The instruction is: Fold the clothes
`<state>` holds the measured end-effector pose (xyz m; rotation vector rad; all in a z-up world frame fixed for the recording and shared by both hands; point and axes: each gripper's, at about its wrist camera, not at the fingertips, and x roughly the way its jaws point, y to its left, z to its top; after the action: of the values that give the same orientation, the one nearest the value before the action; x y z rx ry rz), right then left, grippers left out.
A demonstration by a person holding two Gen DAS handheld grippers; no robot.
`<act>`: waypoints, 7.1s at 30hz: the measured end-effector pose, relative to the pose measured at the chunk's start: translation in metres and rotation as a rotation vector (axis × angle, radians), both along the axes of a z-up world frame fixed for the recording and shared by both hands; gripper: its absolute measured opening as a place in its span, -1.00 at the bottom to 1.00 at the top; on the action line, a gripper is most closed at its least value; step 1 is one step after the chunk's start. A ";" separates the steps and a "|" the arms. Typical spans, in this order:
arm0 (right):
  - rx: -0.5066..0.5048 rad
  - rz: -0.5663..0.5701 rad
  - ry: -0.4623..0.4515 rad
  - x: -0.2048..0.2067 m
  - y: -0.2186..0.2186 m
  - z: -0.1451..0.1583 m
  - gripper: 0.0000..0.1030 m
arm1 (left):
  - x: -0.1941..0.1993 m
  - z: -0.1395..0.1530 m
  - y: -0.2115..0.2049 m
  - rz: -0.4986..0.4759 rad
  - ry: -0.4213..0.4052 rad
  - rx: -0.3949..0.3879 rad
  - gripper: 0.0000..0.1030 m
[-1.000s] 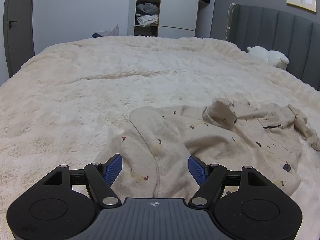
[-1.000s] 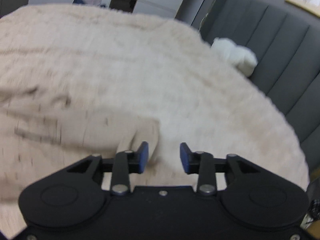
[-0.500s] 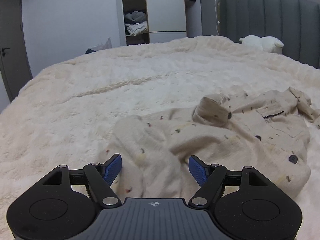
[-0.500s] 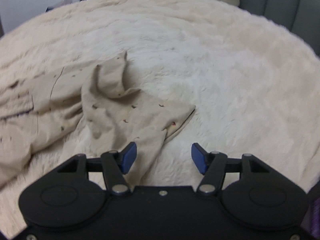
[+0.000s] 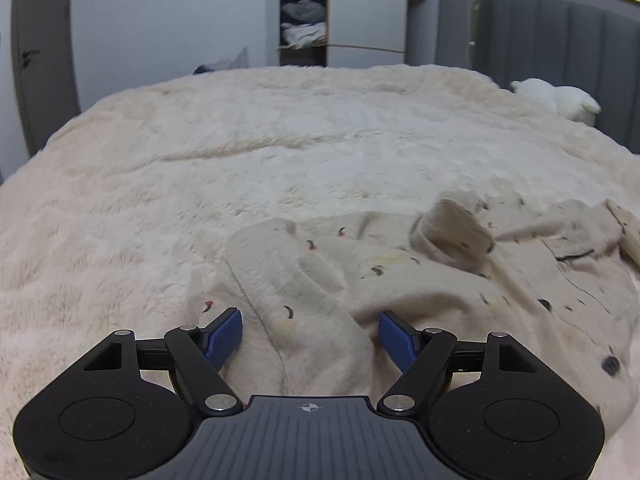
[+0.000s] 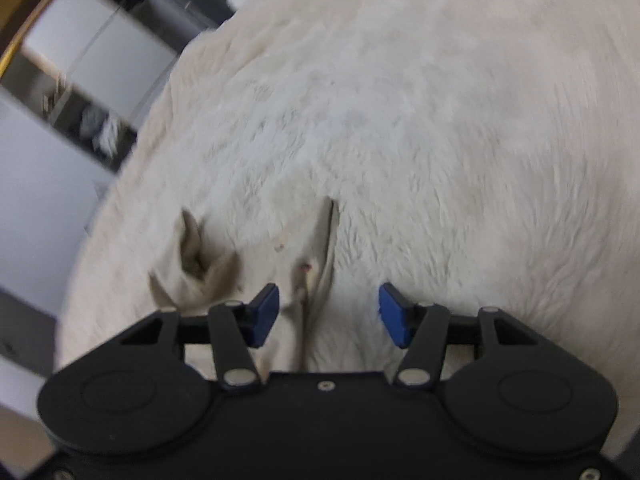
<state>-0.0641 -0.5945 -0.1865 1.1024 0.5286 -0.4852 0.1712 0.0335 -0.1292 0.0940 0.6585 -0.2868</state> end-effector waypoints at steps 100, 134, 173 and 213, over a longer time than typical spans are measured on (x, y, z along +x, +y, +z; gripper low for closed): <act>-0.573 0.326 0.078 0.068 0.125 0.039 0.23 | 0.188 0.054 -0.055 0.152 0.111 -0.061 0.47; -0.391 1.151 0.161 0.477 0.416 0.139 0.04 | 0.112 -0.020 0.117 0.326 0.167 0.036 0.62; -0.588 0.968 0.436 0.536 0.326 0.124 -0.32 | 0.119 -0.023 0.130 0.346 0.188 0.000 0.64; -0.145 0.824 0.625 0.577 0.267 0.053 -0.08 | 0.122 -0.024 0.116 0.304 0.158 0.052 0.65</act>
<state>0.5128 -0.3271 -0.1333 0.4947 1.3950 -0.1182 0.2934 0.1497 -0.1531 0.0197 0.8262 0.0163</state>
